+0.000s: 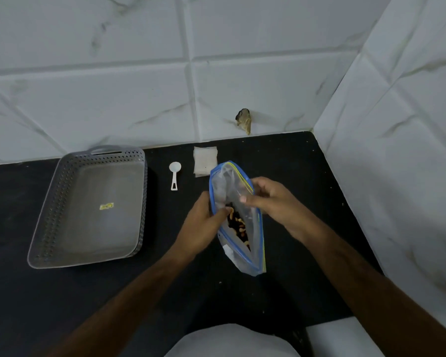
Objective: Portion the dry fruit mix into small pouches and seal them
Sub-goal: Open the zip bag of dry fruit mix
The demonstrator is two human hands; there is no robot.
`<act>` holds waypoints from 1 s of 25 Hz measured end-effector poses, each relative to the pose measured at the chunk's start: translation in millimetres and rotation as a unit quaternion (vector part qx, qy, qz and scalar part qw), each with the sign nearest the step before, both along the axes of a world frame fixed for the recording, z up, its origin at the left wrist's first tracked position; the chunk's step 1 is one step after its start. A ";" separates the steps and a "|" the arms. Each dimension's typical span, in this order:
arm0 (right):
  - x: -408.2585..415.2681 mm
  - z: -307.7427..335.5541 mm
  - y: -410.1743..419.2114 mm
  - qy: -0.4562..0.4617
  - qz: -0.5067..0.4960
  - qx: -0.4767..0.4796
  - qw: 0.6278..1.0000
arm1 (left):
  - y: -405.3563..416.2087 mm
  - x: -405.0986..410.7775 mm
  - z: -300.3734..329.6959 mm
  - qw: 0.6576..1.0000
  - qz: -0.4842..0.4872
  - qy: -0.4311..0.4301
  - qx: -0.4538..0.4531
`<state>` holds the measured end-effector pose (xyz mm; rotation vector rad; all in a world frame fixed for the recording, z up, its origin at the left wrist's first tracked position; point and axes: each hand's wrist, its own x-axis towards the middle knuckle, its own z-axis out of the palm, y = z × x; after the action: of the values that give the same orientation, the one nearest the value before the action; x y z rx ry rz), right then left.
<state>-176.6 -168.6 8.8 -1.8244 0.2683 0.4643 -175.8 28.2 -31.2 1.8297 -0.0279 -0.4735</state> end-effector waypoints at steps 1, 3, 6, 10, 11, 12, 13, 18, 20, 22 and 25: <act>-5.7 -1.8 1.4 -0.013 0.007 -0.053 0.999 | -0.3 -4.8 1.4 1.000 -0.006 -0.003 0.001; -13.7 -4.6 2.1 -0.025 -0.025 -0.063 0.997 | -0.2 -11.1 3.3 1.000 0.012 -0.002 -0.015; -21.1 -5.4 4.8 -0.019 -0.091 0.016 0.996 | -2.9 -13.5 2.5 0.970 0.090 0.127 -0.186; -15.6 -7.2 1.8 -0.011 -0.162 0.166 0.973 | -6.6 -3.6 0.0 0.891 0.127 0.223 -0.375; -12.7 -6.5 -0.1 0.001 -0.187 0.235 0.954 | -7.6 1.2 0.7 0.875 0.128 0.229 -0.406; -9.9 -5.7 -1.9 0.014 -0.211 0.299 0.931 | -8.3 6.6 0.8 0.862 0.130 0.230 -0.432; -7.4 -7.3 -3.5 0.020 -0.233 0.343 0.910 | -9.3 12.0 1.7 0.857 0.127 0.224 -0.447; -10.5 -25.0 -0.7 0.020 -0.265 0.373 0.889 | -14.6 15.5 -6.9 0.929 0.092 0.150 -0.325; -16.2 -21.5 0.0 0.012 -0.251 0.329 0.910 | -11.9 4.7 -7.7 0.954 0.079 0.121 -0.264; -25.9 -11.4 0.7 0.013 -0.199 0.192 0.961 | -6.3 -8.4 -6.7 0.981 0.062 0.100 -0.155; -44.0 0.1 3.5 0.062 -0.074 -0.029 0.995 | -1.8 -25.6 -2.7 0.997 0.023 0.075 -0.022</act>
<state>-220.6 -165.2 8.8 -1.8198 0.5028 0.4706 -201.4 26.4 -33.9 1.7446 0.1053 -0.5716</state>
